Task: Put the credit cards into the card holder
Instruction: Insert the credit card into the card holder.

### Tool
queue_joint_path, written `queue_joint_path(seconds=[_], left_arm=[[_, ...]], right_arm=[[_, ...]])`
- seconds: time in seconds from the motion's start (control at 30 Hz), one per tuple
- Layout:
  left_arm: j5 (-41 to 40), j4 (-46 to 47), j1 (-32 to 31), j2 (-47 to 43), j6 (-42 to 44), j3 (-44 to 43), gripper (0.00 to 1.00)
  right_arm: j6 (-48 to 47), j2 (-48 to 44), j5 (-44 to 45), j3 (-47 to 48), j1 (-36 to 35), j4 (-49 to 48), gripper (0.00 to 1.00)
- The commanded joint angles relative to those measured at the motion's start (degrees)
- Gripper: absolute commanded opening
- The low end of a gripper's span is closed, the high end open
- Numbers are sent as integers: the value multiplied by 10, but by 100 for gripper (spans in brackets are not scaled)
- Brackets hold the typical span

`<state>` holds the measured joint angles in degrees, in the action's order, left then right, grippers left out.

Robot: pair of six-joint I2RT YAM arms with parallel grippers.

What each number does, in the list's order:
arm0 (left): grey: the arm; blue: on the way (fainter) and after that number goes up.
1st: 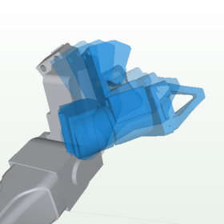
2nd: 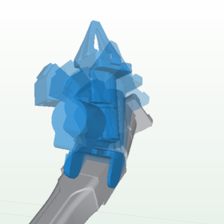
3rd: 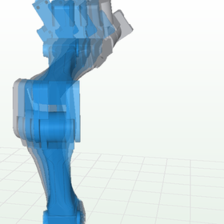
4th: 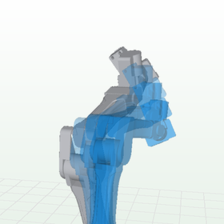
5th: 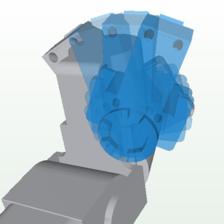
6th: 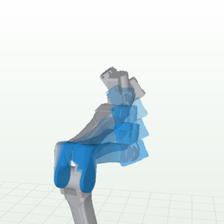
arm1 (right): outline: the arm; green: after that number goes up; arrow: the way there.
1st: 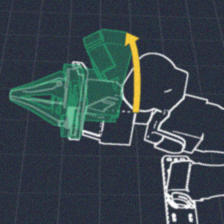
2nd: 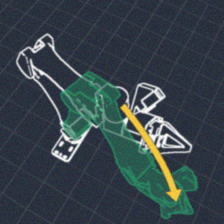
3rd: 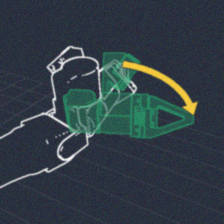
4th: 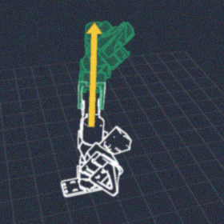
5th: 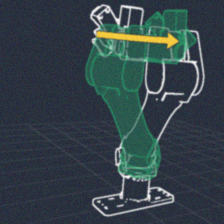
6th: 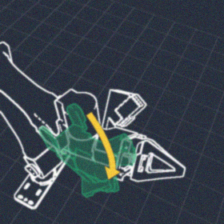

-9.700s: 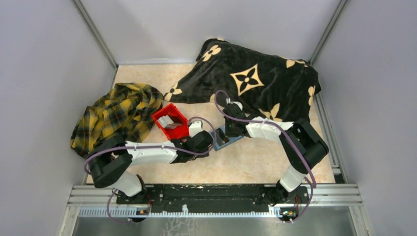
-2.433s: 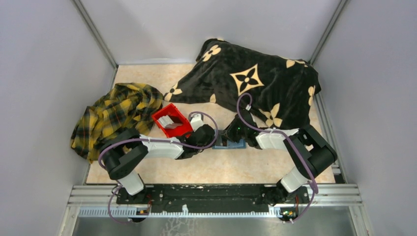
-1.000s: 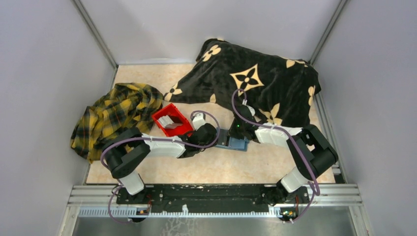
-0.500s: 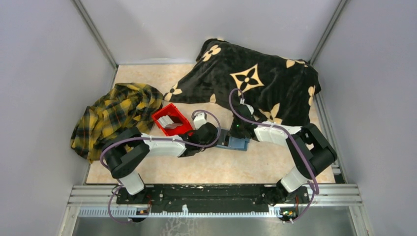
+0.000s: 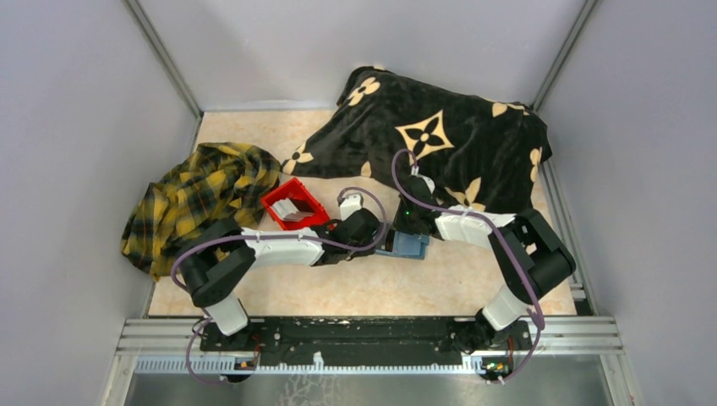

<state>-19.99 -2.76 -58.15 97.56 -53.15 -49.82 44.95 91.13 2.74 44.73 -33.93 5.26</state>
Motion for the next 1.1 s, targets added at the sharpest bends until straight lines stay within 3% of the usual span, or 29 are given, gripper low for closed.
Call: queue_joint_path(seconds=[0.0, 0.33, 1.07], left_arm=[[16, -73, -7, 26, 24, -15, 38], [1, -84, -8, 52, 44, -80, 38], [-56, -89, -16, 6, 59, -113, 40]], right_arm=[[-15, 26, 8, -7, 1, 25, 4], [-11, 29, 3, -14, 1, 17, 4], [-9, 49, -5, -21, 2, 2, 3]])
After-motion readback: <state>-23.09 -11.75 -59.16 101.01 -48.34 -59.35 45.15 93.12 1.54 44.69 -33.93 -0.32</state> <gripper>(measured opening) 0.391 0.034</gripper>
